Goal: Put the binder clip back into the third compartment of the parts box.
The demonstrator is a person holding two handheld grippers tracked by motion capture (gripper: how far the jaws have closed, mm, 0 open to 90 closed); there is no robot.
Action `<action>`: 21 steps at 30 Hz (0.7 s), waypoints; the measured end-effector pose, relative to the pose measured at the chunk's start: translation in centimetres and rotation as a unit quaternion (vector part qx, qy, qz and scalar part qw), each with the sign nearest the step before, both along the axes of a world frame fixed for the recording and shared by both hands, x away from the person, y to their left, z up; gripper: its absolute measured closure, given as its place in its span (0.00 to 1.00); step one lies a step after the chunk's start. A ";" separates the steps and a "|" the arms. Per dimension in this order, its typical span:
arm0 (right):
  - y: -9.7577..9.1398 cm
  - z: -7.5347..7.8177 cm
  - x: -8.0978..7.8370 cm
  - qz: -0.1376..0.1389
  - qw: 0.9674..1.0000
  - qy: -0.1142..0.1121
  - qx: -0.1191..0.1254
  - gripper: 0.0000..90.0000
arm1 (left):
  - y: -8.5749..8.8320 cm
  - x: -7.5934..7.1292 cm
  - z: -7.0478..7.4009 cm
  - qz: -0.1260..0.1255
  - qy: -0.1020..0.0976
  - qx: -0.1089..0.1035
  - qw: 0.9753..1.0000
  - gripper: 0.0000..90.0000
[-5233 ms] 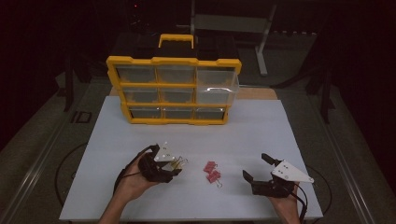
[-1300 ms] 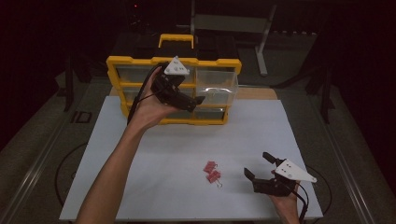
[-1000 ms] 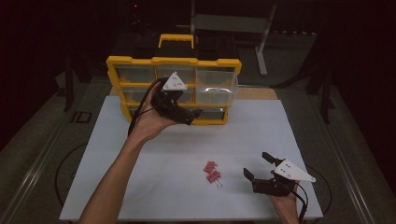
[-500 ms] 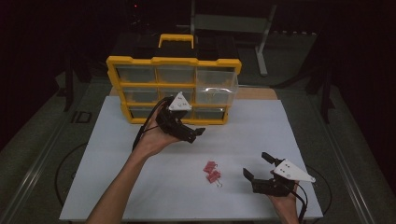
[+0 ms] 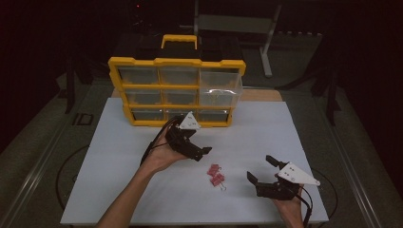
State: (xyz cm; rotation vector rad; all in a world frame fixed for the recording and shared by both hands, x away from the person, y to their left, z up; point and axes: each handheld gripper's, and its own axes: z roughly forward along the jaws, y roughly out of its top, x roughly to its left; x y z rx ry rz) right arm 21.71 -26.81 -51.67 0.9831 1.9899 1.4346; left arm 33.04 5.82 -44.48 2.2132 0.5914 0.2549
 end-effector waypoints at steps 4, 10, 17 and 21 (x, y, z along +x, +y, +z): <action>0.0 0.0 0.0 -0.002 1.000 0.000 0.002 0.09 | -0.5 -0.2 -1.2 -0.007 0.008 0.012 1.000 0.06; 0.0 0.0 0.0 -0.002 1.000 0.000 0.001 0.08 | -1.4 -0.5 -3.0 -0.015 0.023 0.021 0.999 0.06; -0.1 0.0 0.0 -0.003 1.000 0.000 0.002 0.08 | -2.4 -1.0 -4.2 -0.023 0.034 0.026 0.999 0.06; -0.1 0.0 0.0 -0.002 1.000 0.000 0.002 0.08 | -2.8 -1.4 -5.1 -0.027 0.040 0.028 0.998 0.06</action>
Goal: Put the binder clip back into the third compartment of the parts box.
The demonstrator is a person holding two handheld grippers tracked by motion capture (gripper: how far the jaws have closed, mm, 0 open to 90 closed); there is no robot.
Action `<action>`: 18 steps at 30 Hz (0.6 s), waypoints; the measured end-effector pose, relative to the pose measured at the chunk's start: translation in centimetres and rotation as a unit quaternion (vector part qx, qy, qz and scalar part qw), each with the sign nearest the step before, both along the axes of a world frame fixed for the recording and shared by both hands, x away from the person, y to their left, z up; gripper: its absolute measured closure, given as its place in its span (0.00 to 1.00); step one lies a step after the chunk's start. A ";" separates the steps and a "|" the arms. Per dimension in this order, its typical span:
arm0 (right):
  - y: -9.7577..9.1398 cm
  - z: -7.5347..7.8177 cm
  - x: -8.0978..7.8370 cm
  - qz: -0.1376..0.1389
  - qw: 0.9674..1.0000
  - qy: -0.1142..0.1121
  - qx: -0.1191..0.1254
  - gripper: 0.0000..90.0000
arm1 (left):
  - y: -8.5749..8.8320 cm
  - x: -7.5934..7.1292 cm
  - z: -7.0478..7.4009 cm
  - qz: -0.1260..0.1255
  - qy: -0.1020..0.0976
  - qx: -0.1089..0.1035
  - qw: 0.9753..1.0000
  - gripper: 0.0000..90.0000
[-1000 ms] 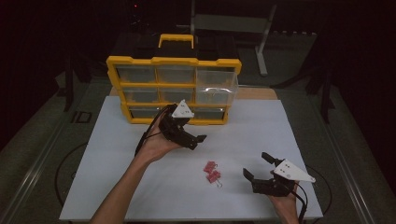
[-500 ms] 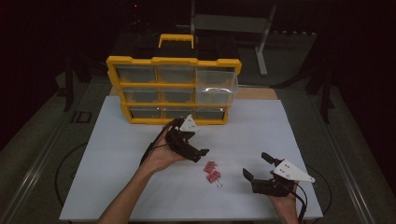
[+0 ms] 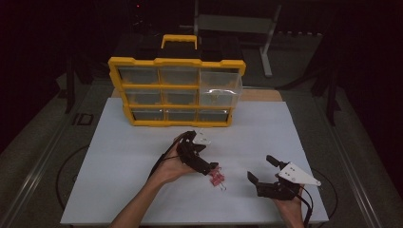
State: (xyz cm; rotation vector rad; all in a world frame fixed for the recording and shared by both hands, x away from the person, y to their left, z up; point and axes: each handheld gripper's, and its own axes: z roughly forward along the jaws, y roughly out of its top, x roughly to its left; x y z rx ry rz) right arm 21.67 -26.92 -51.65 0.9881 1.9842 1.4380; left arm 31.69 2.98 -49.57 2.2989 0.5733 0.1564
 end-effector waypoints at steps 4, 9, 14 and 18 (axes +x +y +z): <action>0.0 0.0 0.0 0.000 1.000 0.000 0.000 0.08 | -0.4 -0.3 -0.7 -0.003 0.003 0.007 1.000 0.06; 0.0 0.0 0.0 -0.002 1.000 0.001 0.000 0.08 | -0.9 -0.6 -1.3 -0.009 0.007 0.008 1.000 0.06; 0.0 0.0 0.0 -0.003 1.000 0.001 -0.001 0.09 | -1.7 -0.8 -1.9 -0.013 0.011 0.009 1.000 0.07; -0.1 0.0 0.0 -0.004 1.000 0.000 0.000 0.08 | -2.3 -0.9 -2.3 -0.018 0.013 0.014 1.000 0.07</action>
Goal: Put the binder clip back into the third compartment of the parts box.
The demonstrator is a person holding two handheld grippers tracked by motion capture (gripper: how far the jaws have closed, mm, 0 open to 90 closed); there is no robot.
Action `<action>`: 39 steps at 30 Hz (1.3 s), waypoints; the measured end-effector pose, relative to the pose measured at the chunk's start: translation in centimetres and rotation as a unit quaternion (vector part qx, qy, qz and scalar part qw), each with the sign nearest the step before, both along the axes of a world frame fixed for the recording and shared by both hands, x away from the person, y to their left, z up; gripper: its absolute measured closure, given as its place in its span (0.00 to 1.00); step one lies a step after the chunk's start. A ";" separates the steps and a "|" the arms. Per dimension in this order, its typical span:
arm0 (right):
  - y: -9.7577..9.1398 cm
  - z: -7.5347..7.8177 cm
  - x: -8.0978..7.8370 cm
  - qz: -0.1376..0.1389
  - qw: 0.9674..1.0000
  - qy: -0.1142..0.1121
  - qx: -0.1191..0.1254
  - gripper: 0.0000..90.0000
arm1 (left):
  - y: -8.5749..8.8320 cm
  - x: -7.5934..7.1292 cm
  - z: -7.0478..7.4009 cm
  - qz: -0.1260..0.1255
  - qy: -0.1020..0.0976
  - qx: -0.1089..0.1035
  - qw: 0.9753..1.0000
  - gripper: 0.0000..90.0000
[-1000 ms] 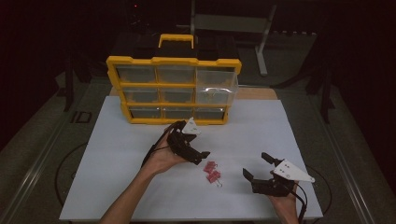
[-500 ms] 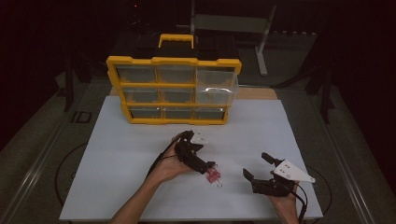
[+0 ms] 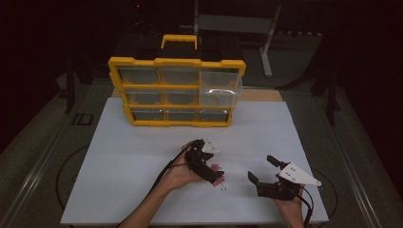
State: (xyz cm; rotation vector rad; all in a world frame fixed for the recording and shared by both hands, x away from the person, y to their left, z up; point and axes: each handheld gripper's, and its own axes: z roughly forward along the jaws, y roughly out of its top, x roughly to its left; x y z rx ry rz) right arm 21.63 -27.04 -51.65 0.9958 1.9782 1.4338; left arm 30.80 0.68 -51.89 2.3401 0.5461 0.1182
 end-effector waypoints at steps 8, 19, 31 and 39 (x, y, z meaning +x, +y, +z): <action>-0.2 0.0 0.0 -0.004 1.000 0.000 0.002 0.09 | -0.9 0.0 -0.6 0.008 0.007 0.006 1.000 0.10; -0.4 0.0 0.0 -0.007 1.000 -0.002 0.003 0.09 | -1.6 -0.4 -1.0 0.009 0.000 0.037 0.999 0.47; -0.4 0.0 0.0 -0.006 1.000 -0.001 0.001 0.08 | 1.0 0.5 0.2 0.035 0.020 0.038 0.998 0.85; -0.2 0.0 0.1 -0.005 1.000 -0.001 -0.005 0.09 | 2.0 1.1 -0.2 0.046 0.045 0.035 0.997 0.99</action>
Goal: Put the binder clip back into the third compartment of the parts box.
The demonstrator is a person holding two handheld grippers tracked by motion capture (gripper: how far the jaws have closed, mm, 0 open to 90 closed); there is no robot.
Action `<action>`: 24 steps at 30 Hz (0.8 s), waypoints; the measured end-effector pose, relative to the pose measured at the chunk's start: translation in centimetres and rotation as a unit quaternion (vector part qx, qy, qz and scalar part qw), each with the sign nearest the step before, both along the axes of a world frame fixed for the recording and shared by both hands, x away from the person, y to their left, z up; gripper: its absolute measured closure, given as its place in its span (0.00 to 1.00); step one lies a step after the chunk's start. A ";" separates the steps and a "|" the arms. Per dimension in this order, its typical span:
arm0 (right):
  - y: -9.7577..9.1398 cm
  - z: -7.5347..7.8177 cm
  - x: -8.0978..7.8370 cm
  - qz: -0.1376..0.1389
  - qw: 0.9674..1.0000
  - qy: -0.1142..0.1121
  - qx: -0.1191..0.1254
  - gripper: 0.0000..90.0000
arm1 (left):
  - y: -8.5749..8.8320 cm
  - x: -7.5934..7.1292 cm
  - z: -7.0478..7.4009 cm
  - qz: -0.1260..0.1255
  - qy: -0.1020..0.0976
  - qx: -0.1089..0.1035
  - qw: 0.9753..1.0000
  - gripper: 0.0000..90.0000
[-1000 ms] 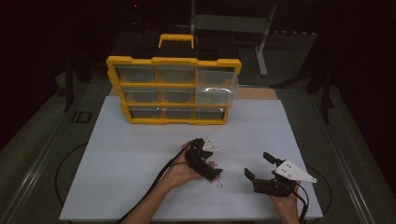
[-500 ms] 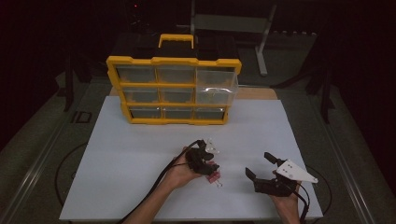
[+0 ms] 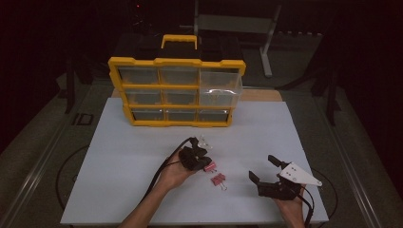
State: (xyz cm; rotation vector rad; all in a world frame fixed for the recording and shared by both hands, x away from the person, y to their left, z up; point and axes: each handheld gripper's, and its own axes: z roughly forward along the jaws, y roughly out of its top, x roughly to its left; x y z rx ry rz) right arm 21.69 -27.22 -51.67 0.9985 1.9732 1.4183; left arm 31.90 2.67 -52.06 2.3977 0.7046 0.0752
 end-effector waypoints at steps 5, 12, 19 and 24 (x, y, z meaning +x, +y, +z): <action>0.1 0.0 0.0 0.001 1.000 0.001 0.002 0.09 | 0.8 0.3 0.4 0.007 0.001 -0.009 1.000 1.00; 0.2 0.0 0.2 0.003 1.000 0.001 0.005 0.09 | 2.5 0.9 2.0 0.026 -0.010 -0.030 0.999 1.00; 0.4 0.1 0.4 0.007 1.000 0.000 0.006 0.08 | 4.0 1.5 3.9 0.040 -0.024 -0.043 0.998 1.00; 0.3 0.2 0.5 0.007 1.000 -0.004 0.010 0.08 | 4.8 1.8 5.3 0.043 -0.033 -0.052 0.997 1.00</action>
